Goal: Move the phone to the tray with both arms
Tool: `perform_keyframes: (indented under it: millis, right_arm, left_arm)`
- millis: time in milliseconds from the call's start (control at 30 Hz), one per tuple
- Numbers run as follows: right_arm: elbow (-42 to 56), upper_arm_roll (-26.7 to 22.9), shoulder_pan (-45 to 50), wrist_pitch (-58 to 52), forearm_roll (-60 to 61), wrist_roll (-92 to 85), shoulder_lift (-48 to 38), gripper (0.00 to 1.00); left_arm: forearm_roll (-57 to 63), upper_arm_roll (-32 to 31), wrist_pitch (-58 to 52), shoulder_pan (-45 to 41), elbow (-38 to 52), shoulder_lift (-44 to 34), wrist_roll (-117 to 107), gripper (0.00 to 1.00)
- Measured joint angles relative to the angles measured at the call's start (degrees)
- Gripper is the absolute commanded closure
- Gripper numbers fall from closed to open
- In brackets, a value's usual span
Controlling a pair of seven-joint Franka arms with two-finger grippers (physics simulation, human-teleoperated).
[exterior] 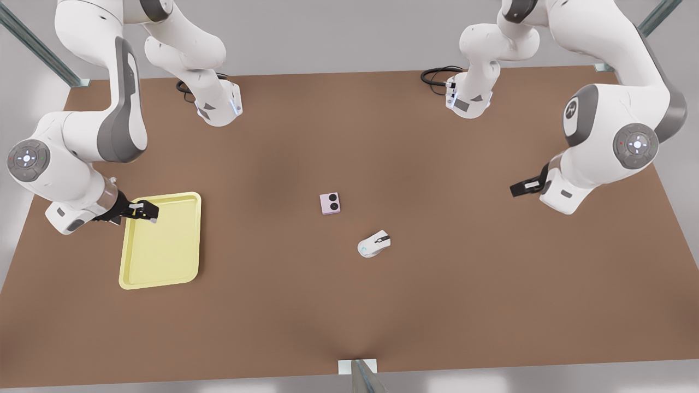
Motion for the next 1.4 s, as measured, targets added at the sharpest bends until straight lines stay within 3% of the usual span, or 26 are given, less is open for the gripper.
perform_keyframes:
  millis: [100, 267, 533, 633, 733, 833, 967, 1133, 1400]
  right_arm:
    - [6.29, 1.41, 4.05, 0.66, 1.90, 0.02, 8.72, 0.00]
    - [16.72, 2.21, 18.78, 9.06, 4.37, 2.85, 25.22, 0.00]
    - [16.71, 2.19, 30.91, 19.20, -0.71, 14.98, 32.79, 0.00]
    - [10.50, 2.28, 35.95, 21.49, -1.07, 19.84, 30.38, 0.00]
    - [-3.57, 2.75, 37.10, 25.63, -0.60, 24.64, 23.37, 0.00]
    - [-8.40, 4.72, 37.36, 28.95, 2.83, 28.83, 21.53, 0.00]
    - [-9.88, 7.77, 37.43, 31.76, 4.69, 34.21, 21.97, 0.00]
    - [-8.31, 7.86, 36.83, 35.16, 1.67, 39.14, 27.55, 0.00]
    - [-8.32, 7.86, 36.89, 35.33, -1.75, 41.97, 28.60, 0.00]
  left_arm:
    - [-1.51, -0.39, -1.51, -0.12, 0.33, 1.24, 3.71, 0.00]
    - [-2.50, -0.44, -2.24, -0.08, 0.37, 2.25, 8.73, 0.00]
    - [-2.81, -0.80, -2.04, -0.01, 0.48, 3.14, 14.34, 0.00]
    - [-2.81, -1.20, -1.64, -0.11, 0.49, 3.10, 15.89, 0.00]
    - [-2.84, -1.34, -1.40, -0.08, 0.50, 3.15, 17.19, 0.00]
    - [-2.87, -1.37, -1.22, -0.07, 0.43, 3.48, 18.30, 0.00]
    - [-3.12, -1.40, -1.08, -0.08, 0.41, 3.87, 19.51, 0.00]
    - [-3.37, -1.40, -1.01, -0.08, 0.85, 3.55, 20.69, 0.00]
    - [-1.07, 0.10, -0.82, -0.03, 1.91, 1.40, 21.02, 0.00]
